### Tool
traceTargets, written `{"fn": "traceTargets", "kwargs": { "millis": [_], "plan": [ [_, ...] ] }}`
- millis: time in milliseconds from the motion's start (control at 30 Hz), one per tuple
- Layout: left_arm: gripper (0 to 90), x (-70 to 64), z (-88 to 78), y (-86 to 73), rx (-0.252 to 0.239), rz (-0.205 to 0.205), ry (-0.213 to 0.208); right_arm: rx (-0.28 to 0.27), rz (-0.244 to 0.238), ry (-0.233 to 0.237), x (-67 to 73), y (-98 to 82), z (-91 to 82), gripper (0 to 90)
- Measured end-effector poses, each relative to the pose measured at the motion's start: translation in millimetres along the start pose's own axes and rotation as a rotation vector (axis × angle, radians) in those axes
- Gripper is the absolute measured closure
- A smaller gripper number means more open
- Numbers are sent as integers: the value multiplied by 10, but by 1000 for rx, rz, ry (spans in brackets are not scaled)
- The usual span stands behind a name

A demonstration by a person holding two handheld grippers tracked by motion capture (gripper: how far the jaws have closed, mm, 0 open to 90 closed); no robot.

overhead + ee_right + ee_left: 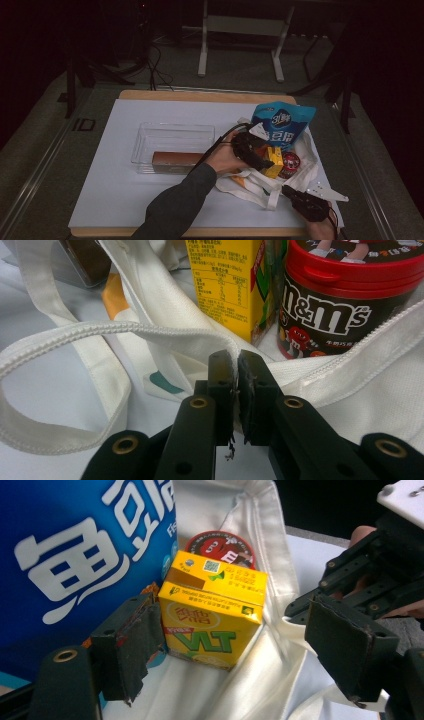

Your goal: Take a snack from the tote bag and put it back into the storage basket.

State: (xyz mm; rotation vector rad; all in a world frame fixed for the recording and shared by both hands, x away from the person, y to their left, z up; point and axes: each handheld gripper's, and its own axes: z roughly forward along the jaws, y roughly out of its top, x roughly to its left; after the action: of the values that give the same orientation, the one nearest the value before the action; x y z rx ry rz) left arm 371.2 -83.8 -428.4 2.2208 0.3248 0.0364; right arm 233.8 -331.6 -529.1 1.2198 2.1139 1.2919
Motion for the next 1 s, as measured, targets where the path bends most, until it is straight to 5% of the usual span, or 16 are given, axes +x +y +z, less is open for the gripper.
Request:
{"fn": "traceTargets", "kwargs": {
  "millis": [433,767,1000],
  "plan": [
    [203,45,209,-28,47,15,-18,2,0,4,-5,2,0,843],
    [164,71,316,26,65,43,26,0,3,8,-8,3,3,844],
    [164,57,395,41,74,69,12,1,4,9,-9,3,4,843]
  ]
}}
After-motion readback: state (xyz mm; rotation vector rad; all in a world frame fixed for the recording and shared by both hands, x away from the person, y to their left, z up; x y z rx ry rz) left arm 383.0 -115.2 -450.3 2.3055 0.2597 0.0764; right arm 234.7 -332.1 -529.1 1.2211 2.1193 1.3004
